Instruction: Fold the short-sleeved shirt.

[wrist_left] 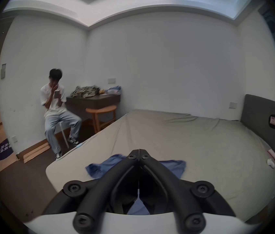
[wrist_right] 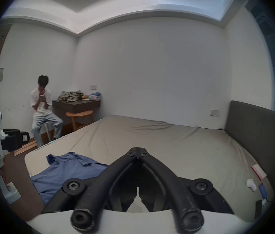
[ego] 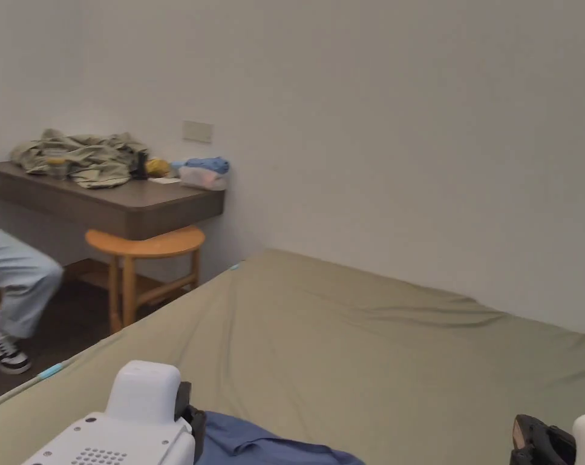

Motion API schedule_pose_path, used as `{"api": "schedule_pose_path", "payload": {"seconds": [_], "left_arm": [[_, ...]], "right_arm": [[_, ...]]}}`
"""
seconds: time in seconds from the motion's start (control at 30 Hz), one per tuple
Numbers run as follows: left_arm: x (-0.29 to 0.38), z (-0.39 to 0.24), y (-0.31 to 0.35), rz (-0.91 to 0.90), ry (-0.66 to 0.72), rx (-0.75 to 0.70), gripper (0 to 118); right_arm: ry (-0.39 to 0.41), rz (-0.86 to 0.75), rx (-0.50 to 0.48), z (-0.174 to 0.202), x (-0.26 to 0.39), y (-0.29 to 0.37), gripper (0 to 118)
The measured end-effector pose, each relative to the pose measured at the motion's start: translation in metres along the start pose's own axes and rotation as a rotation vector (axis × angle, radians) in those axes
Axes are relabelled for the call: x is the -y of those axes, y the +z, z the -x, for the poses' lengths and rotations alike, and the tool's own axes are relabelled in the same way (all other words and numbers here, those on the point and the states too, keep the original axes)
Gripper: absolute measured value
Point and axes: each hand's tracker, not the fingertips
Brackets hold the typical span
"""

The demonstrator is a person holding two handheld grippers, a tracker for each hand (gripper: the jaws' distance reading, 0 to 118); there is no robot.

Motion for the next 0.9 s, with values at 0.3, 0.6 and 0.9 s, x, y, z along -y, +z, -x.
{"api": "schedule_pose_path", "payload": {"seconds": [0.3,0.6,0.9], "left_arm": [[0.05,0.026,-0.075,0.201,-0.055,-0.103,23],[0.145,-0.006,-0.23,0.592,0.011,0.073,89],[0.192,-0.042,-0.288,0.62,-0.097,0.051,108]], "right_arm": [[0.009,0.086,-0.221,0.076,0.038,-0.107,0],[0.116,0.149,-0.194,0.062,0.075,-0.122,0],[0.152,0.251,-0.119,0.033,0.107,-0.117,0]]}}
